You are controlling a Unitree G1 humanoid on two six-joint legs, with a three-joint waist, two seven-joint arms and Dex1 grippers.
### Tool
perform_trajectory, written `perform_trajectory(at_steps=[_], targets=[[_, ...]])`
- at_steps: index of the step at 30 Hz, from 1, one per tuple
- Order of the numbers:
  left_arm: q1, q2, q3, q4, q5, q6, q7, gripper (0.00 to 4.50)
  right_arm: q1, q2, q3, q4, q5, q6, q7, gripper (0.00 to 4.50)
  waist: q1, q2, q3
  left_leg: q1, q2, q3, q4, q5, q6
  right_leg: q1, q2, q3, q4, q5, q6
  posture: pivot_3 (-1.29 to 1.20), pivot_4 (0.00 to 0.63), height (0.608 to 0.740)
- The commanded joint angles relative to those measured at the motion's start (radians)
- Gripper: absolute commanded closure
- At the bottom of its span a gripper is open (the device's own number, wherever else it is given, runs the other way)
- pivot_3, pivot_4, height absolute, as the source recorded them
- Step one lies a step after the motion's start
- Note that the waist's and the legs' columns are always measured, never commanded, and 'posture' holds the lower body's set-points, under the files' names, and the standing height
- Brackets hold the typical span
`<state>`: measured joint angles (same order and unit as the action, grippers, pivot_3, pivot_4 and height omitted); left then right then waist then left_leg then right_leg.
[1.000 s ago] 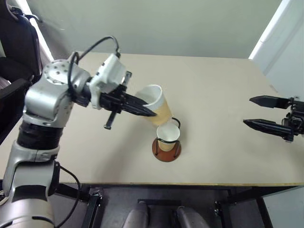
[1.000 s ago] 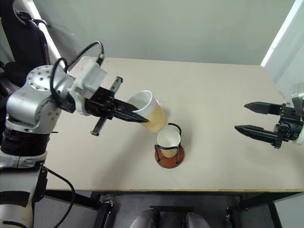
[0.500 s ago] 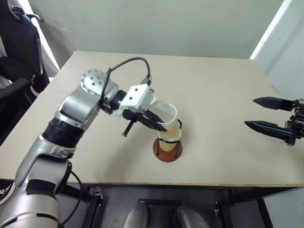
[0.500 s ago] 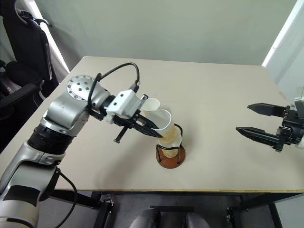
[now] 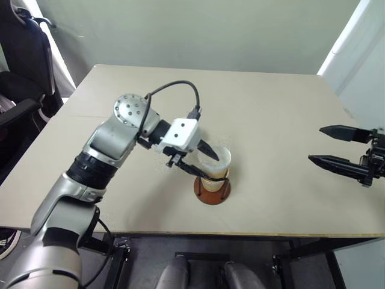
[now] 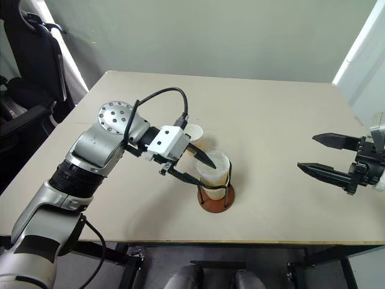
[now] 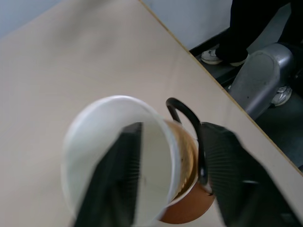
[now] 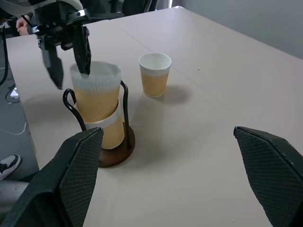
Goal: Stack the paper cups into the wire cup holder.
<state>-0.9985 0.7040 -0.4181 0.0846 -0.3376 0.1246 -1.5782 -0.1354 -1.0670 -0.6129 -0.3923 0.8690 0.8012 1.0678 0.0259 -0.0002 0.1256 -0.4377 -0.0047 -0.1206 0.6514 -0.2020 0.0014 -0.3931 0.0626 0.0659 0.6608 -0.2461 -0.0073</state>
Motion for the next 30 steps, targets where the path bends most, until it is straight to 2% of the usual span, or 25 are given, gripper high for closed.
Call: perform_trajectory(at_steps=[1, 4, 9, 11, 14, 18, 24, 30], targets=[[-0.004, -0.006, 0.043, -0.037, -0.017, 0.03, -0.028, 1.0, -0.003, -0.009, -0.05, -0.017, 0.017, -0.01, -0.01, 0.0, 0.0, 0.0, 0.0, 0.0, 0.0, 0.0, 0.0, 0.0, 0.0, 0.0, 0.0, 0.0, 0.0, 0.0, 0.0, 0.0, 0.15, 0.74], [-0.02, -0.011, 0.069, -0.009, -0.009, 0.039, -0.006, 0.02, -0.01, -0.01, -0.042, -0.012, 0.014, -0.015, -0.011, 0.0, 0.0, 0.0, 0.0, 0.0, 0.0, 0.0, 0.001, 0.0, 0.0, 0.0, 0.0, 0.0, 0.0, 0.0, 0.0, 0.0, 0.15, 0.74], [-0.076, -0.02, 0.166, 0.105, -0.019, 0.081, 0.059, 0.02, -0.026, -0.012, -0.024, -0.007, 0.011, -0.02, -0.019, 0.0, 0.0, 0.0, 0.0, 0.0, 0.0, 0.0, 0.002, 0.0, 0.0, 0.0, 0.0, 0.0, 0.0, 0.0, 0.0, 0.0, 0.15, 0.74], [-0.11, -0.004, 0.172, 0.251, 0.061, 0.041, 0.106, 0.02, -0.03, -0.012, -0.02, -0.005, 0.01, -0.021, -0.021, 0.0, 0.0, 0.0, 0.0, 0.0, 0.0, 0.0, 0.002, 0.0, 0.0, 0.001, 0.0, 0.0, 0.0, 0.0, 0.001, 0.0, 0.15, 0.74], [-0.177, -0.006, 0.1, 0.626, 0.312, -0.198, 0.334, 0.02, -0.038, -0.01, -0.004, 0.0, 0.004, -0.026, -0.024, 0.0, 0.0, 0.001, 0.0, 0.002, 0.0, -0.001, 0.002, -0.001, 0.001, 0.002, 0.0, 0.001, 0.001, 0.0, 0.001, 0.0, 0.15, 0.74], [-0.242, -0.09, 0.089, 0.908, 0.407, -0.33, 0.422, 0.02, -0.049, -0.01, 0.011, 0.003, 0.002, -0.029, -0.025, 0.0, 0.001, 0.001, 0.0, 0.002, 0.0, 0.0, 0.001, -0.001, 0.002, 0.001, 0.0, 0.003, 0.001, 0.001, 0.0, 0.0, 0.15, 0.74], [-0.274, -0.195, 0.099, 1.053, 0.469, -0.411, 0.455, 0.02, -0.03, -0.017, -0.019, -0.01, 0.007, -0.019, -0.022, 0.0, 0.015, 0.0, 0.001, -0.016, -0.001, 0.0, 0.014, -0.004, 0.006, -0.009, 0.0, 0.001, -0.001, 0.002, 0.005, 0.0, 0.15, 0.74], [-0.28, -0.22, 0.107, 1.1, 0.511, -0.446, 0.478, 0.02, -0.008, -0.024, -0.051, -0.02, 0.009, -0.006, -0.022, 0.0, 0.016, 0.0, 0.001, -0.018, -0.003, 0.004, 0.015, -0.006, 0.011, -0.007, -0.003, 0.005, -0.013, 0.006, 0.013, 0.0, 0.15, 0.74]])
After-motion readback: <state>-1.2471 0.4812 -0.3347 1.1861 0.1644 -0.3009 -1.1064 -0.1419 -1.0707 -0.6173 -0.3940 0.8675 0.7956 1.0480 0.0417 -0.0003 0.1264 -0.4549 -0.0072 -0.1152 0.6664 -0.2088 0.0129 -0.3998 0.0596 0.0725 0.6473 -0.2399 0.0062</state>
